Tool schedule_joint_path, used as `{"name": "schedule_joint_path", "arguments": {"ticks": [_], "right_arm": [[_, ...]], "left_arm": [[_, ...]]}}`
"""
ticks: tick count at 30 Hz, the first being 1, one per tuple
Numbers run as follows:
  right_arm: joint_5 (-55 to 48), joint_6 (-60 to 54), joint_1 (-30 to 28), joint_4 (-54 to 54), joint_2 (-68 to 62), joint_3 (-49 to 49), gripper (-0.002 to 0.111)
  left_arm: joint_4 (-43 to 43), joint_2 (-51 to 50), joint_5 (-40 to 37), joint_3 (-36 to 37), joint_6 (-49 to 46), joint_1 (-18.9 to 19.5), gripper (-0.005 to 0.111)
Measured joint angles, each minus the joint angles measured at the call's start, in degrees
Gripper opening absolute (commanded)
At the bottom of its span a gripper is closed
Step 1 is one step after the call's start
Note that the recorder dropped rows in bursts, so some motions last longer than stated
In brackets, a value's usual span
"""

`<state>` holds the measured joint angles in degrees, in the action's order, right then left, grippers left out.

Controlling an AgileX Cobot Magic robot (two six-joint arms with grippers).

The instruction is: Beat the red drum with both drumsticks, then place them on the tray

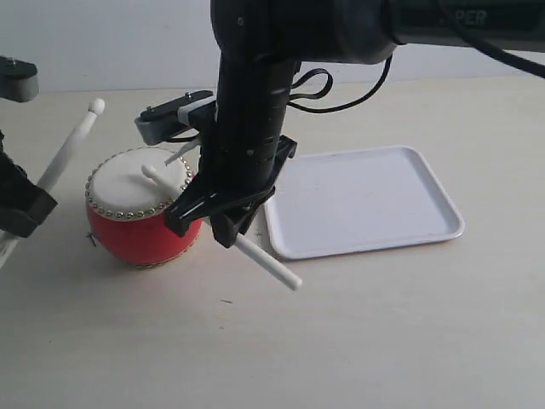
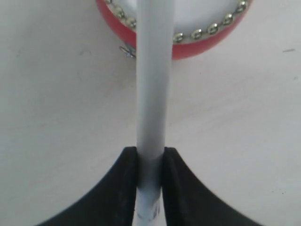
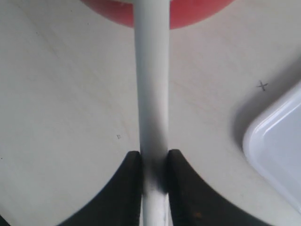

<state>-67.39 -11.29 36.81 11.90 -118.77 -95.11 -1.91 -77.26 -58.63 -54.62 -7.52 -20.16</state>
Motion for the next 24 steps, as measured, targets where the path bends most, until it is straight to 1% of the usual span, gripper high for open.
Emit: {"name": "schedule_joint_path", "arguments": {"ticks": [1,2,4,5,6,8,12,14,17,20,21,24], "right_arm": [[-0.90,-0.30,0.00,0.00,0.35,0.00,0.000],[-1.19,-0.52,0.00,-0.12,1.74,0.00,0.000],[1.40,-0.52,0.00,-0.12,7.33,0.00,0.000],[2.15,-0.52,0.00,-0.12,9.97,0.00,0.000],[2.50,-0.52,0.00,-0.12,10.00,0.00,0.000],[2.63,-0.52,0.00,-0.12,8.20,0.00,0.000],[2.60,-0.52,0.00,-0.12,0.16,0.00,0.000],[2.46,-0.52,0.00,-0.12,-1.41,0.00,0.000],[2.46,-0.52,0.00,-0.12,0.63,0.00,0.000],[2.56,-0.52,0.00,-0.12,5.59,0.00,0.000],[3.04,-0.52,0.00,-0.12,8.15,0.00,0.000],[4.70,-0.52,0.00,-0.02,11.81,0.00,0.000]], "left_arm": [[-0.13,0.65,0.13,0.00,0.00,0.00,0.000],[-0.71,-1.18,0.13,0.92,0.00,0.00,0.000],[-1.41,-8.55,-0.11,3.66,0.00,0.00,0.000],[-1.70,-12.05,-0.40,3.93,-0.13,0.00,0.000],[-1.80,-12.68,-0.49,3.93,-0.35,0.00,0.000],[-1.94,-10.84,-1.02,3.42,-0.35,0.00,0.000],[-2.06,-1.17,-1.93,0.53,-0.58,0.00,0.000],[-2.06,1.75,-1.54,0.27,-0.58,0.00,0.000],[-2.06,1.64,0.84,1.08,-0.67,0.00,0.000],[-2.18,-2.58,3.45,3.82,-0.67,0.00,0.000],[-2.18,-5.62,4.16,5.13,-0.67,0.00,0.000],[-2.18,-12.71,3.77,5.95,-0.67,0.00,0.000]]}}
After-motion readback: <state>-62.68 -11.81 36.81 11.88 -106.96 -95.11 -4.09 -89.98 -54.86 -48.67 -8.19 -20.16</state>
